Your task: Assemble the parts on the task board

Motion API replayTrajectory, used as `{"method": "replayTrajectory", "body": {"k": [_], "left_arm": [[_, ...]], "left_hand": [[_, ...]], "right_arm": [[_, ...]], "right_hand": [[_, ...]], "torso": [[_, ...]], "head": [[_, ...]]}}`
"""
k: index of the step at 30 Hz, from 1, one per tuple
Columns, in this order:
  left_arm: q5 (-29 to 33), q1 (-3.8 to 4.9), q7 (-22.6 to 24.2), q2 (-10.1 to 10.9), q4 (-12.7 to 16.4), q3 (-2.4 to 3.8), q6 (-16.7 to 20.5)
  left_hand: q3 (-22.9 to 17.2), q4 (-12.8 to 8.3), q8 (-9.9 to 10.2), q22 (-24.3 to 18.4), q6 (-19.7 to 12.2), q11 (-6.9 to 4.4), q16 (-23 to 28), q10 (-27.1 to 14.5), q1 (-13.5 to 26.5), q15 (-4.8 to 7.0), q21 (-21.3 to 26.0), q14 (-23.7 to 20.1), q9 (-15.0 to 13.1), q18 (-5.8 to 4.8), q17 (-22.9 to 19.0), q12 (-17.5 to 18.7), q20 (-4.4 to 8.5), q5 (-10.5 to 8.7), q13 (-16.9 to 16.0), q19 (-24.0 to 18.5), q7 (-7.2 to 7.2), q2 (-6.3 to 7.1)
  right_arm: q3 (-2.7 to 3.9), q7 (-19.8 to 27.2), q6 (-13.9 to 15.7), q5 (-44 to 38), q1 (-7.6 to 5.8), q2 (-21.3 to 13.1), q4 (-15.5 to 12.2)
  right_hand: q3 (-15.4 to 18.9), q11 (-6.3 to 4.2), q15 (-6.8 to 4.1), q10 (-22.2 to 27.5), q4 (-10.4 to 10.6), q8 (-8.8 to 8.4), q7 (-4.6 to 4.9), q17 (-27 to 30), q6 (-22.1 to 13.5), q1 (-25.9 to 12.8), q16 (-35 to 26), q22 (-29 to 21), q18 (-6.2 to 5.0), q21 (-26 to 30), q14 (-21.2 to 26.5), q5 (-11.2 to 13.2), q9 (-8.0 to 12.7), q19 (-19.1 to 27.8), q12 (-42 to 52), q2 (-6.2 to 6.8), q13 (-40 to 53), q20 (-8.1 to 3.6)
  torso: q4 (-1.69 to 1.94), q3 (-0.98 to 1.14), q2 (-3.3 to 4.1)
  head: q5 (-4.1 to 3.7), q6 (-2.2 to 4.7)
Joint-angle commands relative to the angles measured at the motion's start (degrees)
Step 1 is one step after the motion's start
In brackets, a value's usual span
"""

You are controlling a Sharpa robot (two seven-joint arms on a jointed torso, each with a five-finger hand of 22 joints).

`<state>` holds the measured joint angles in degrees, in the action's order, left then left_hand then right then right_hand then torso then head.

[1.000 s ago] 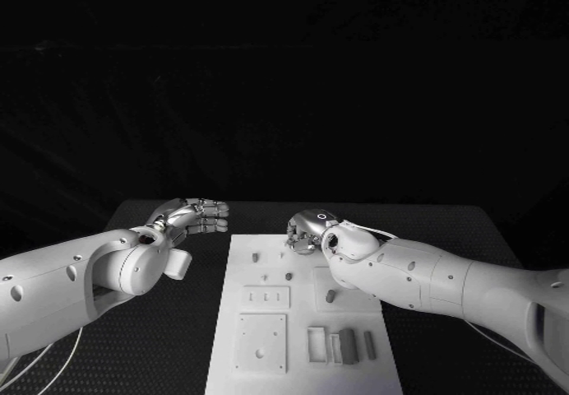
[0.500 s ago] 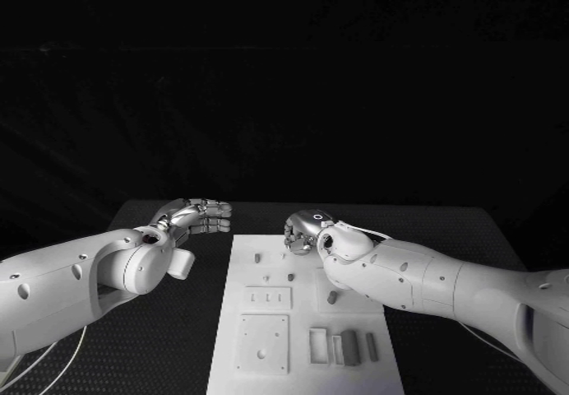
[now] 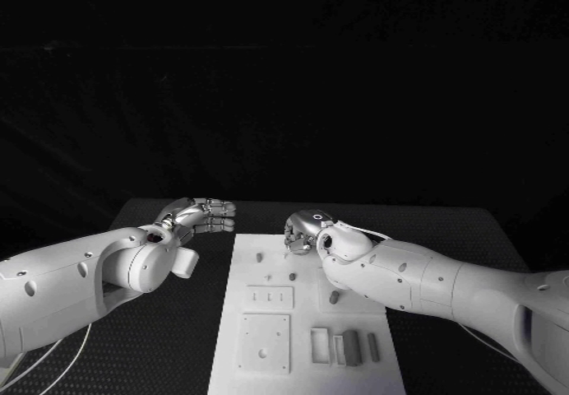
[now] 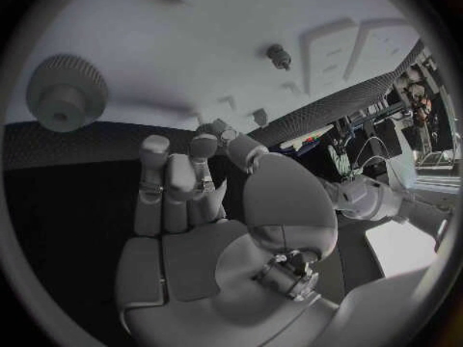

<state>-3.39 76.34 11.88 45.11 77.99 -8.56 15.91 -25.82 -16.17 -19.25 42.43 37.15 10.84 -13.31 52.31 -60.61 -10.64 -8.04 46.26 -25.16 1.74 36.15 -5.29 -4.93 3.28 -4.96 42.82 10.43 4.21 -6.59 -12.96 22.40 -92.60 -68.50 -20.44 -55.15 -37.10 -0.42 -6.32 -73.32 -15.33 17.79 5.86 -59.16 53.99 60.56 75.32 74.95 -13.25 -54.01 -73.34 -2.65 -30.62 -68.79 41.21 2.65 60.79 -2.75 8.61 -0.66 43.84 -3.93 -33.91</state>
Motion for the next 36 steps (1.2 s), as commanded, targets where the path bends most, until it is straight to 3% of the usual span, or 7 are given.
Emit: {"method": "replayTrajectory", "body": {"k": [1, 7, 19, 36], "left_arm": [[0.0, 0.12, 0.4, 0.0, 0.2, 0.07, -0.8], [0.0, 0.12, 0.4, 0.0, 0.3, 0.07, -0.9], [0.0, 0.13, 0.3, -0.1, 0.3, 0.08, -0.9], [0.0, 0.13, 0.2, -0.3, 0.1, 0.08, -1.1]], "left_hand": [[0.3, 0.0, 0.3, 0.1, 0.2, 0.33, 0.1, 0.0, 0.5, -0.27, 0.4, -0.1, 0.1, 1.00, 0.1, 0.4, -0.21, -0.21, 0.1, 0.2, 1.94, 0.02], [0.3, 0.0, 0.3, 0.1, 0.2, 0.33, 0.2, 0.0, 0.6, -0.27, 0.4, -0.1, 0.1, 1.00, 0.1, 0.4, -0.21, -0.21, 0.1, 0.2, 1.93, 0.01], [0.3, 0.0, 0.3, 0.1, 0.2, 0.32, 0.2, 0.0, 0.6, -0.26, 0.4, -0.1, 0.1, 1.01, 0.1, 0.4, -0.20, -0.21, 0.1, 0.1, 1.94, 0.02], [0.3, -0.1, 0.3, 0.1, 0.2, 0.31, 0.2, 0.1, 0.6, -0.26, 0.5, -0.1, 0.1, 1.02, 0.1, 0.5, -0.19, -0.21, 0.1, 0.2, 1.93, -0.03]], "right_arm": [[0.00, -0.1, -1.1, -0.7, 0.06, 0.4, 0.3], [-0.01, -0.1, -1.2, -0.7, 0.11, 0.5, 0.7], [-0.08, -1.6, -0.1, -3.9, 0.18, 1.1, 1.1], [-0.24, -2.0, -2.1, -4.4, 0.64, 1.6, 1.5]], "right_hand": [[-0.4, 0.01, -0.20, -0.3, 0.1, -0.19, 0.26, 0.1, 0.0, -0.4, 0.2, 1.0, -1.75, -0.2, -0.2, -0.2, 0.0, 0.0, -0.4, 0.00, 0.1, -0.26], [-0.4, 0.02, -0.20, -0.3, 0.1, -0.22, 0.26, 0.1, 0.0, -0.4, 0.2, 0.9, -1.75, -0.2, -0.2, -0.2, -0.1, 0.0, -0.4, -0.02, 0.1, -0.27], [-0.5, 0.03, -0.18, -0.4, 0.0, -0.34, 0.28, 0.1, 0.0, -0.4, 0.2, 0.9, -1.75, -0.2, -0.3, -0.2, -0.1, -0.1, -0.5, 0.26, 0.2, -0.30], [-0.7, 0.05, -0.16, -0.6, -0.5, -0.46, 0.29, 0.2, 0.0, -0.2, 0.2, 0.9, -1.75, -0.2, -0.4, -0.2, -0.1, -0.2, -0.7, 0.84, 0.4, -0.34]], "torso": [[-0.02, 0.04, 0.05], [0.08, -0.01, 0.05], [-0.12, 0.00, 0.06], [-0.13, -0.06, 0.06]], "head": [[0.04, -0.14], [0.14, -0.49], [0.37, -0.57], [0.45, -0.89]]}}
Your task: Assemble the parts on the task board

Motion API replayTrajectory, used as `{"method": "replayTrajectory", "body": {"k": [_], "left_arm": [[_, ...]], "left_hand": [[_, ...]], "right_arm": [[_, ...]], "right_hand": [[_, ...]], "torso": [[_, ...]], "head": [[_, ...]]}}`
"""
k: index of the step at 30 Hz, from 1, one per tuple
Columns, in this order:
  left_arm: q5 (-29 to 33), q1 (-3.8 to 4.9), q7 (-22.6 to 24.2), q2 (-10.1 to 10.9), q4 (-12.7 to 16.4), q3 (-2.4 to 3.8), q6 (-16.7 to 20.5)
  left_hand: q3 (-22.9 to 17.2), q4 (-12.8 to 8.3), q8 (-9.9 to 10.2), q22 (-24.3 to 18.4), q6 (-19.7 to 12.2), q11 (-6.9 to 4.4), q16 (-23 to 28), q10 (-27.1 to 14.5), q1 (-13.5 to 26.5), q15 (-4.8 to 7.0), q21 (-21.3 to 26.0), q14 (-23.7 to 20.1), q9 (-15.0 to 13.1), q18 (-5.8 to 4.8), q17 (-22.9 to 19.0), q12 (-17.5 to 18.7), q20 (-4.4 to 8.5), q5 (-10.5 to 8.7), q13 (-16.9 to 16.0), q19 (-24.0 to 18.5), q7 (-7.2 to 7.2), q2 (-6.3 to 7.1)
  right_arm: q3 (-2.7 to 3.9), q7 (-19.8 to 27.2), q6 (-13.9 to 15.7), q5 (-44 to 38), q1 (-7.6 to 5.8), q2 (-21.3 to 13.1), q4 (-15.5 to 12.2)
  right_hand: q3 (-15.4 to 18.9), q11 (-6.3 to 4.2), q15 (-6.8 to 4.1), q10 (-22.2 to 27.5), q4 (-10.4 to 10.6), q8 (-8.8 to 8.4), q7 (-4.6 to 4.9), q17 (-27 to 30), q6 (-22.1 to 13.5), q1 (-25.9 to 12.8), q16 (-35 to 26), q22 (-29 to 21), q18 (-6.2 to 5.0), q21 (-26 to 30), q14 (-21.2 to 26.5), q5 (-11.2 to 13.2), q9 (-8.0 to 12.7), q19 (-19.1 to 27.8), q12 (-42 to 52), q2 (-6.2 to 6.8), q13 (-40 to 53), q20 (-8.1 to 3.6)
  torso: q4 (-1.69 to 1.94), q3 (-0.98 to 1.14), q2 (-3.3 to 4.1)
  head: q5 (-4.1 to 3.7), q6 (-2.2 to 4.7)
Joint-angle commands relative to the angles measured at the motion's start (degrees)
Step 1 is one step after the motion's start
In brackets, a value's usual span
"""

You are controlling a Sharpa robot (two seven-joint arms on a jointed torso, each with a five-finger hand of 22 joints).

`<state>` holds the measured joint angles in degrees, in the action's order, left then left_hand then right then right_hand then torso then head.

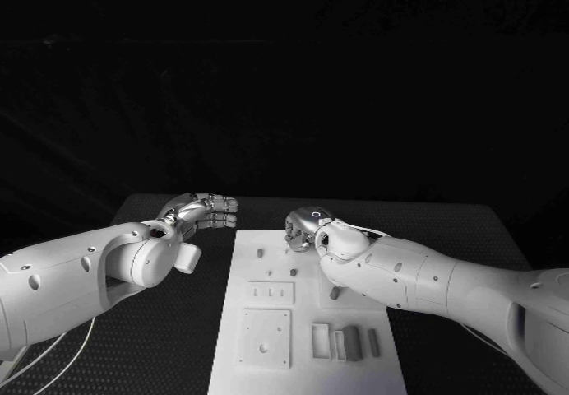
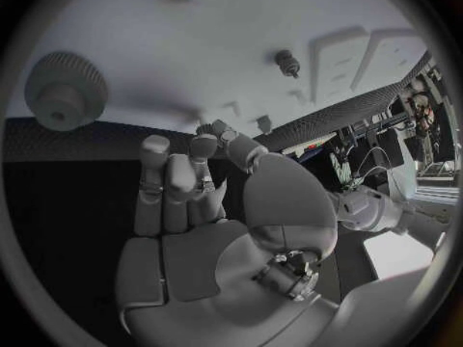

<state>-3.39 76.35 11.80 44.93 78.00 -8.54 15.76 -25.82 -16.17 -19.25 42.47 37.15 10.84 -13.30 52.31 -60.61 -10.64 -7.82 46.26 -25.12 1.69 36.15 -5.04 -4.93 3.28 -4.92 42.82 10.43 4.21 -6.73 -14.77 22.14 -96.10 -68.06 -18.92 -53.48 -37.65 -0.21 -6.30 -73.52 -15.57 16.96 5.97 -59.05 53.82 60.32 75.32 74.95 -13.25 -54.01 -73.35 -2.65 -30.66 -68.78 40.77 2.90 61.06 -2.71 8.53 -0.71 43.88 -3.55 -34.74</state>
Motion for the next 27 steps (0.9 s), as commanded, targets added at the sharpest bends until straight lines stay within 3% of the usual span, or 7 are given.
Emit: {"method": "replayTrajectory", "body": {"k": [1, 27], "left_arm": [[0.0, 0.12, 0.3, -0.2, 0.1, 0.06, -0.9], [0.0, 0.12, 0.3, -0.3, -0.1, 0.06, -0.9]], "left_hand": [[0.3, -0.1, 0.3, 0.1, 0.2, 0.31, 0.2, 0.1, 0.6, -0.25, 0.2, -0.1, 0.1, 1.07, 0.1, 0.2, -0.19, -0.21, 0.0, 0.2, 1.93, -0.03], [0.4, -0.1, 0.3, 0.1, 0.2, 0.30, 0.2, 0.1, 0.6, -0.25, 0.3, -0.1, 0.1, 1.07, 0.1, 0.3, -0.19, -0.21, 0.1, 0.2, 1.92, -0.06]], "right_arm": [[-0.11, -0.2, -1.9, -0.9, 0.20, 0.1, -0.2], [-0.11, 0.1, -1.5, -0.5, 0.27, 0.3, -0.7]], "right_hand": [[-0.1, -0.16, -0.18, -0.4, -0.3, 0.36, 0.18, 0.1, 0.2, 0.1, 0.2, 0.9, -1.75, -0.2, -0.4, -0.2, -0.1, -0.2, -0.3, 0.61, 0.1, -0.38], [0.0, -0.10, -0.11, -0.5, -0.3, 0.19, 0.24, 0.2, 0.1, -0.3, 0.2, 0.9, -1.75, -0.2, -0.4, -0.2, -0.1, -0.2, -0.5, 1.20, 0.3, -0.28]], "torso": [[-0.06, -0.03, 0.02], [-0.12, -0.02, 0.02]], "head": [[0.07, -0.08], [0.05, -0.25]]}}
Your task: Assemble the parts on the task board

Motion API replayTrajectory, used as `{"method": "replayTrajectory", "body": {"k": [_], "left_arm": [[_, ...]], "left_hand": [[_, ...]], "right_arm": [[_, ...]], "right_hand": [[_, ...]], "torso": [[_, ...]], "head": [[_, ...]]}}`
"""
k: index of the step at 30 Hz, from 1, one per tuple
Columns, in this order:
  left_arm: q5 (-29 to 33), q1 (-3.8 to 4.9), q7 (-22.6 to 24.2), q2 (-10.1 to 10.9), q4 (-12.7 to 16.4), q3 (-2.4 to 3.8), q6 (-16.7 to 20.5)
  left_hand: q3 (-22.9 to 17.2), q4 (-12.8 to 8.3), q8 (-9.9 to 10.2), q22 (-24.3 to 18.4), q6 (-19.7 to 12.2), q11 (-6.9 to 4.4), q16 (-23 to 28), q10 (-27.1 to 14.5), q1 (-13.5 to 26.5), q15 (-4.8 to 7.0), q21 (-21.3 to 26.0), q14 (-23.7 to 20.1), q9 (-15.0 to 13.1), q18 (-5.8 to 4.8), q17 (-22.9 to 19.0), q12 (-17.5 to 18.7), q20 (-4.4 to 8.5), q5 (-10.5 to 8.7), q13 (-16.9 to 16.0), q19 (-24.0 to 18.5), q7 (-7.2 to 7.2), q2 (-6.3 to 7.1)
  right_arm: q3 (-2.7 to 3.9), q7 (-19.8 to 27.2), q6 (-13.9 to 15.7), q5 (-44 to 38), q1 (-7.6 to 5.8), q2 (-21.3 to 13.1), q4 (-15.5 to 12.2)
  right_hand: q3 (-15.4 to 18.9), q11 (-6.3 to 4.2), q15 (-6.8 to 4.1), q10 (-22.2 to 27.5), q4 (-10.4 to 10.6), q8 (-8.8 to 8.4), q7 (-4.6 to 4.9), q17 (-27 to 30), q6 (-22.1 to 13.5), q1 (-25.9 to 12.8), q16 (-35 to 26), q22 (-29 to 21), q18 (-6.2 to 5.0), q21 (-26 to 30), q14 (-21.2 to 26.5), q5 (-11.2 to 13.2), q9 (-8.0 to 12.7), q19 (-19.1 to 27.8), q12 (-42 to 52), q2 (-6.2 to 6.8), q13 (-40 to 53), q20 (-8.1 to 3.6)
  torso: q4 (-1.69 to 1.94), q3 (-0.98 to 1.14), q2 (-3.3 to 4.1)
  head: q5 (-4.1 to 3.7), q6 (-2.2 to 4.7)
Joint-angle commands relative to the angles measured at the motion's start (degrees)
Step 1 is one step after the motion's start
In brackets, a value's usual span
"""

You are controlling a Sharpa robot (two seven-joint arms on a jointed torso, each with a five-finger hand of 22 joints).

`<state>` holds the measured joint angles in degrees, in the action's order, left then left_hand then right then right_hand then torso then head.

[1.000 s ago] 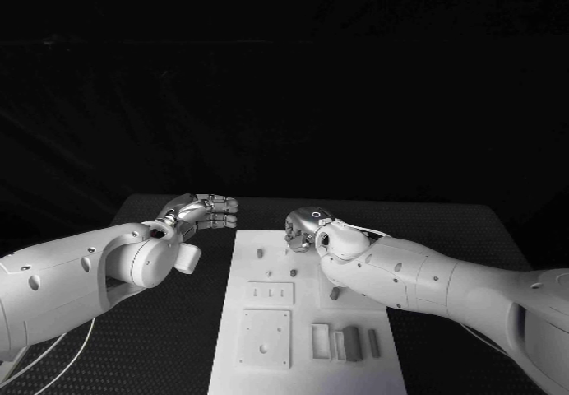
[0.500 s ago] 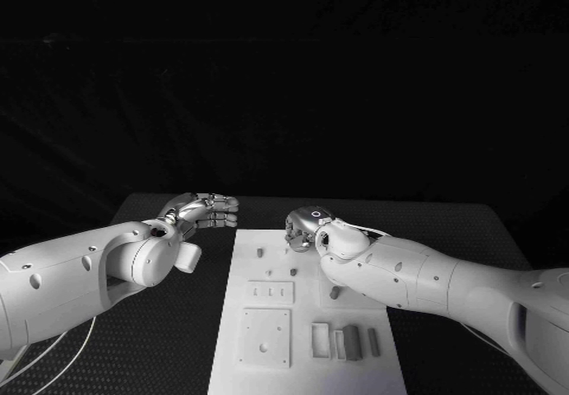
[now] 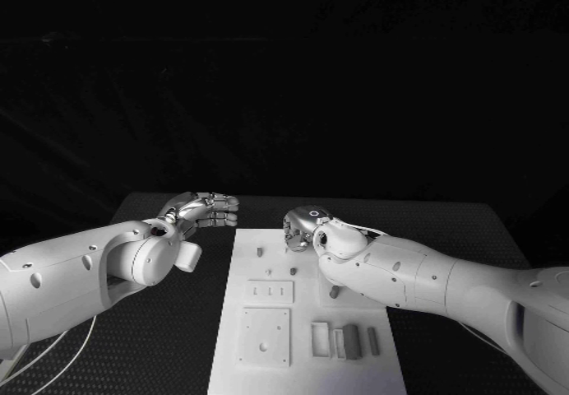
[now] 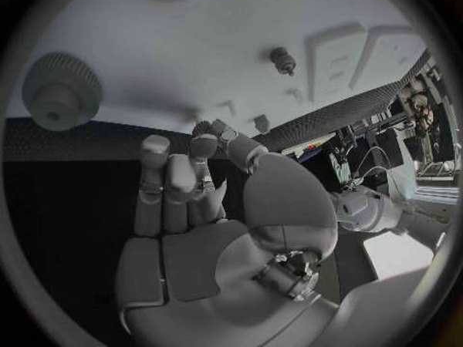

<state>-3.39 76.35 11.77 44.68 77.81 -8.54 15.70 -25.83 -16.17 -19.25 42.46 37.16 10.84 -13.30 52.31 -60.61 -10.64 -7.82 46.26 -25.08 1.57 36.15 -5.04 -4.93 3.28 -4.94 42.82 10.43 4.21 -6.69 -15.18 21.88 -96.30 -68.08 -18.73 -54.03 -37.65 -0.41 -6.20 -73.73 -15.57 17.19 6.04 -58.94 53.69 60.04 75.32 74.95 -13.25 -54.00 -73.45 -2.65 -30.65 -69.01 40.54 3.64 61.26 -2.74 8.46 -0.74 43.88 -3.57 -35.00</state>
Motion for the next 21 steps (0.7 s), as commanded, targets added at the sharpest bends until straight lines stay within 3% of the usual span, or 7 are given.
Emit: {"method": "replayTrajectory", "body": {"k": [1, 15, 21], "left_arm": [[0.0, 0.12, 0.3, 0.0, 0.1, 0.06, -0.9], [0.0, 0.12, 0.3, 0.0, 0.1, 0.06, -0.9], [0.0, 0.12, 0.1, -0.1, 0.0, 0.06, -1.1]], "left_hand": [[0.4, -0.1, 0.3, 0.1, 0.2, 0.30, 0.2, 0.1, 0.6, -0.25, 0.3, -0.1, 0.1, 1.19, 0.1, 0.3, -0.20, -0.21, 0.1, 0.2, 1.92, -0.06], [0.4, -0.1, 0.4, 0.1, 0.2, 0.31, 0.2, 0.1, 0.6, -0.26, 0.3, -0.1, 0.1, 1.19, 0.1, 0.4, -0.20, -0.22, 0.1, 0.2, 1.92, -0.04], [0.4, -0.1, 0.4, 0.1, 0.2, 0.31, 0.2, 0.1, 0.6, -0.26, 0.3, -0.1, 0.1, 1.19, 0.1, 0.4, -0.20, -0.22, 0.1, 0.2, 1.92, -0.05]], "right_arm": [[-0.15, 0.5, -1.2, -0.3, 0.30, 0.1, -0.1], [-0.15, 0.6, -0.7, -0.1, 0.30, 0.0, -0.1], [-0.14, 0.9, 0.3, 0.3, 0.30, -0.1, -0.2]], "right_hand": [[0.0, 0.11, -0.21, -0.3, -0.2, -0.06, 0.17, 0.1, 0.3, 0.0, 0.2, 0.9, -1.75, -0.2, -0.3, -0.2, -0.1, 0.0, -0.3, 0.50, 0.1, -0.24], [0.0, 0.17, -0.16, -0.4, 0.0, -0.32, 0.24, 0.2, 0.0, -0.3, 0.1, 0.9, -1.75, -0.1, -0.3, -0.2, -0.1, 0.0, -0.5, 0.98, 0.2, -0.20], [-0.2, 0.48, 0.11, -0.5, 0.2, -1.25, 0.59, 0.3, -1.3, -0.2, 0.1, 0.8, -1.75, -0.1, -0.3, -0.2, 0.3, -0.1, -0.7, 1.36, 0.4, -0.23]], "torso": [[-0.05, 0.01, 0.02], [-0.06, 0.00, 0.04], [0.02, -0.01, 0.03]], "head": [[0.06, 0.00], [0.03, 0.10], [0.10, -0.01]]}}
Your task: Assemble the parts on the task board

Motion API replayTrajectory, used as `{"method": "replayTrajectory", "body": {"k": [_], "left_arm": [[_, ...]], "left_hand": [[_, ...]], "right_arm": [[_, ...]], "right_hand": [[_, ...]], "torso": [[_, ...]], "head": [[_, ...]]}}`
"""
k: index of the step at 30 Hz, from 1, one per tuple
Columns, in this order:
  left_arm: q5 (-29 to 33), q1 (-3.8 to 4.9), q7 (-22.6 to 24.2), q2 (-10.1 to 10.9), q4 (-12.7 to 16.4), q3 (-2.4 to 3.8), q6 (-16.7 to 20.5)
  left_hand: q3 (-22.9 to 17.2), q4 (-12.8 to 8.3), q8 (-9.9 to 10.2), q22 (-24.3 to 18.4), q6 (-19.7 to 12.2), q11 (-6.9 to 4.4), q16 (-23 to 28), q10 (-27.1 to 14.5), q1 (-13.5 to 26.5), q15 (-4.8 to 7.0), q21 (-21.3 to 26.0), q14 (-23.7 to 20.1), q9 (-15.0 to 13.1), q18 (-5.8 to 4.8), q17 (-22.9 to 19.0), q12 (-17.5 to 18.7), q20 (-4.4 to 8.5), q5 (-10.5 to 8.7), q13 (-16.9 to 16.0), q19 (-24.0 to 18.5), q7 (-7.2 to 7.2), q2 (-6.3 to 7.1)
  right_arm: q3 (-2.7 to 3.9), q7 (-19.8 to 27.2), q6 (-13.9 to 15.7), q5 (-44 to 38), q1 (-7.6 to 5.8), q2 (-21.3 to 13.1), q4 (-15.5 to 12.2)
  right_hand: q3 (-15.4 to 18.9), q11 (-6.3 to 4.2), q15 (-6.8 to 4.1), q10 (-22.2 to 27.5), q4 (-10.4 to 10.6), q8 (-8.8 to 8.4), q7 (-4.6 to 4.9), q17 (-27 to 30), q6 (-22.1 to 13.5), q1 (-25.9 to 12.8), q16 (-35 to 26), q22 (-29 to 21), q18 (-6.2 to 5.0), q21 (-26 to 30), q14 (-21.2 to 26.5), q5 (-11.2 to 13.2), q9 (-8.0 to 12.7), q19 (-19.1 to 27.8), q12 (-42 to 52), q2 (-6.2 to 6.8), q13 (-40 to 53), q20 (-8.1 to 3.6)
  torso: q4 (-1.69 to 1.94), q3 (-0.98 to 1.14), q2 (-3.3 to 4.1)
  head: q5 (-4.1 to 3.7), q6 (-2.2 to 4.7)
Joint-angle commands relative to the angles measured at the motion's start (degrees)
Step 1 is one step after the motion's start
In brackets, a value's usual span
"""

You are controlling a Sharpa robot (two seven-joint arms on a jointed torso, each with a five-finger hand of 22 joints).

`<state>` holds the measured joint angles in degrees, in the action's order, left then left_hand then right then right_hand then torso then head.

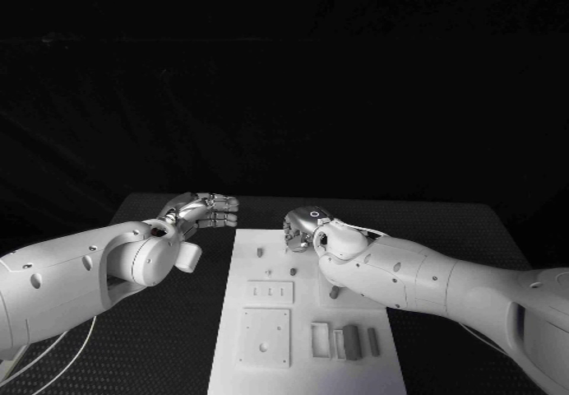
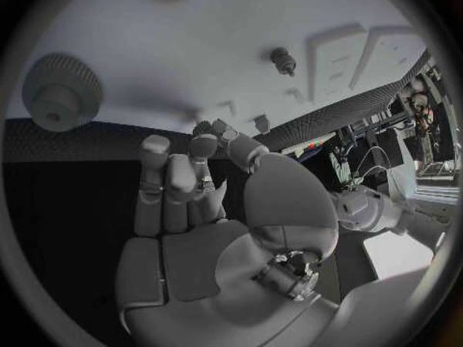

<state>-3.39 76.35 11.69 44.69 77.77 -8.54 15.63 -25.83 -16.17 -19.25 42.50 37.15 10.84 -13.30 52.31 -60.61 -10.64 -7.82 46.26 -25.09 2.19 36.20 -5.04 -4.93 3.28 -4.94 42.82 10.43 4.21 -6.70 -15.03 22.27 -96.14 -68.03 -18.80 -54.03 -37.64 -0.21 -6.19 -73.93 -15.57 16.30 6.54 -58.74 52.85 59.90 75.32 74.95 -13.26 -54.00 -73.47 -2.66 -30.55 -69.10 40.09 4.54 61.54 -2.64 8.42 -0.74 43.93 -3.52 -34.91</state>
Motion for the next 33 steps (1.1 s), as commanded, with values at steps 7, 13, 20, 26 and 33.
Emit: {"method": "replayTrajectory", "body": {"k": [7, 13, 20, 26, 33], "left_arm": [[0.0, 0.12, 0.1, -0.2, -0.2, 0.06, -1.0], [0.0, 0.12, 0.2, -0.3, -0.3, 0.06, -0.9], [0.0, 0.13, 0.2, -0.2, -0.4, 0.06, -0.9], [0.0, 0.13, 0.2, -0.2, -0.5, 0.06, -0.9], [0.0, 0.13, 0.1, -0.2, -0.5, 0.06, -0.9]], "left_hand": [[0.4, -0.1, 0.4, 0.1, 0.2, 0.29, 0.2, 0.1, 0.7, -0.27, 0.3, -0.1, 0.1, 0.56, 0.1, 0.4, -0.21, -0.24, 0.1, 0.2, 1.91, -0.01], [0.4, -0.1, 0.4, 0.1, 0.2, 0.28, 0.3, 0.1, 0.7, -0.27, 0.3, -0.1, 0.1, 0.57, 0.1, 0.4, -0.21, -0.24, 0.1, 0.2, 1.90, -0.02], [0.5, -0.1, 0.4, 0.1, 0.2, 0.30, 0.3, 0.1, 0.7, -0.26, 0.3, -0.1, 0.1, 0.57, 0.1, 0.5, -0.21, -0.24, 0.1, 0.2, 1.96, -0.02], [0.5, -0.1, 0.5, 0.1, 0.2, 0.31, 0.3, 0.1, 0.7, -0.26, 0.3, -0.1, 0.1, 0.58, 0.1, 0.5, -0.20, -0.24, 0.1, 0.2, 1.98, -0.04], [0.5, -0.1, 0.5, 0.1, 0.2, 0.31, 0.3, 0.1, 0.7, -0.26, 0.4, -0.1, 0.1, 0.58, 0.1, 0.5, -0.20, -0.24, 0.1, 0.2, 1.99, -0.04]], "right_arm": [[-0.12, 1.1, -0.5, 0.9, 0.24, -0.4, -0.3], [-0.12, 1.4, -0.2, 1.3, 0.24, -0.3, -0.3], [-0.12, 1.4, 0.4, 1.6, 0.24, -0.3, -0.4], [-0.12, 1.5, 1.2, 1.7, 0.24, -0.5, -0.7], [-0.12, 1.5, 1.9, 1.9, 0.24, -0.5, -0.6]], "right_hand": [[-0.3, 0.69, 0.47, -0.1, 0.5, -1.36, 0.53, 0.2, -1.9, -0.2, 0.0, 0.8, -1.74, 0.2, -0.2, -0.2, 0.6, 0.1, -0.7, 1.30, 0.3, -0.32], [-0.5, 1.12, 0.88, 0.3, 0.8, -2.21, 0.99, 0.4, -3.2, -0.1, -0.3, 0.7, -1.74, 0.5, 0.2, -0.2, 1.0, 0.3, -1.2, 1.76, 0.4, -0.29], [-0.5, 1.17, 0.93, 0.4, 0.9, -2.27, 1.04, 0.5, -3.2, -0.1, -0.4, 0.7, -1.74, 0.6, 0.2, -0.2, 1.1, 0.4, -1.3, 1.73, 0.4, -0.28], [-0.5, 1.17, 0.94, 0.3, 0.9, -2.28, 1.04, 0.5, -3.2, 0.0, -0.4, 0.7, -1.74, 0.6, 0.2, -0.2, 1.1, 0.4, -1.3, 1.65, 0.4, -0.28], [-0.5, 1.17, 0.94, 0.3, 1.0, -2.27, 1.04, 0.5, -3.2, 0.0, -0.4, 0.7, -1.74, 0.6, 0.2, -0.2, 1.1, 0.3, -1.3, 1.58, 0.4, -0.29]], "torso": [[0.08, -0.04, 0.04], [-0.10, -0.06, 0.03], [-0.01, -0.03, -0.01], [0.04, -0.01, -0.03], [-0.06, 0.02, 0.03]], "head": [[0.01, -0.43], [0.12, -0.38], [0.02, -0.46], [0.05, -0.48], [0.15, -0.38]]}}
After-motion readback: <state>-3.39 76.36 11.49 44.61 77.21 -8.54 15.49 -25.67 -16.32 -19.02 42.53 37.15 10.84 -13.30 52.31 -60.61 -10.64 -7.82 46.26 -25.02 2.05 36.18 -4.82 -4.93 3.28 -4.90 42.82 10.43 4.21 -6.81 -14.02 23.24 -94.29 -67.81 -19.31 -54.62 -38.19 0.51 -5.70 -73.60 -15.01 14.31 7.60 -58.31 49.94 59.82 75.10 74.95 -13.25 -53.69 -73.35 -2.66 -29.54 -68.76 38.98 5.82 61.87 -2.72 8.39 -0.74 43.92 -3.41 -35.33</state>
